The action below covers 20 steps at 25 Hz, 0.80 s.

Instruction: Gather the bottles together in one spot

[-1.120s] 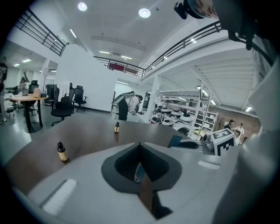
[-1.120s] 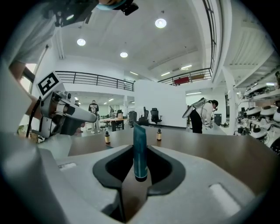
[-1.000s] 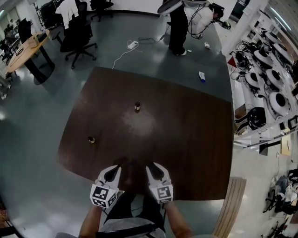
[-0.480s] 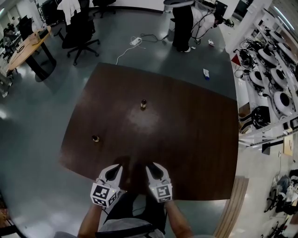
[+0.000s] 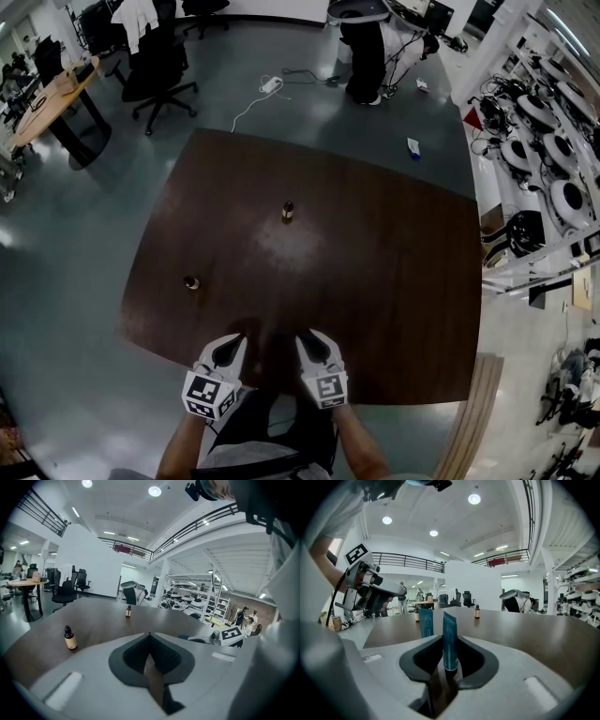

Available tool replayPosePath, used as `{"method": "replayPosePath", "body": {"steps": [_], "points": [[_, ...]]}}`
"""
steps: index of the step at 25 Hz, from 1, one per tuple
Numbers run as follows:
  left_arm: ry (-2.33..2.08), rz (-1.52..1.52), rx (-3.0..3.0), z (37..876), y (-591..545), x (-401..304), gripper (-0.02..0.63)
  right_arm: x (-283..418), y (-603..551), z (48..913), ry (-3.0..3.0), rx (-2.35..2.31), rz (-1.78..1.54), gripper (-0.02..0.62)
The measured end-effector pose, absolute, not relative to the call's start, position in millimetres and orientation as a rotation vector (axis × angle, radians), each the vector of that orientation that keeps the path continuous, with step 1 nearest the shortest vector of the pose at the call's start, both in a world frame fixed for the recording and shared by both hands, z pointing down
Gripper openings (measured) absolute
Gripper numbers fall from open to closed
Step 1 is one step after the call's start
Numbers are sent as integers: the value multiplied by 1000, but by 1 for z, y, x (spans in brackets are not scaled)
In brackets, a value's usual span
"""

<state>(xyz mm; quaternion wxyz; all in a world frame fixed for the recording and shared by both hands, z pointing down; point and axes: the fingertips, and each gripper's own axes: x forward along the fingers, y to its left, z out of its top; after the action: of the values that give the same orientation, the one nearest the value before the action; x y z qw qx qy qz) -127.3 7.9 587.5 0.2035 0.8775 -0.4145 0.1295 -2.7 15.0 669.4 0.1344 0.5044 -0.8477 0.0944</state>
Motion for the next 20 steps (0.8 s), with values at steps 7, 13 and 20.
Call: {"method": "replayPosePath", "body": {"steps": [7,13,20], "points": [[-1157,359,2454,586,6,-127,0,-2,12,670,-2463,1479,270,95],[-1162,369,2445,588,8,-129,0,0,13,669,-2470,1494,293,98],[-1164,365,2449,589,9,-132,0,-4,19,669,-2505,1527,331,257]]}}
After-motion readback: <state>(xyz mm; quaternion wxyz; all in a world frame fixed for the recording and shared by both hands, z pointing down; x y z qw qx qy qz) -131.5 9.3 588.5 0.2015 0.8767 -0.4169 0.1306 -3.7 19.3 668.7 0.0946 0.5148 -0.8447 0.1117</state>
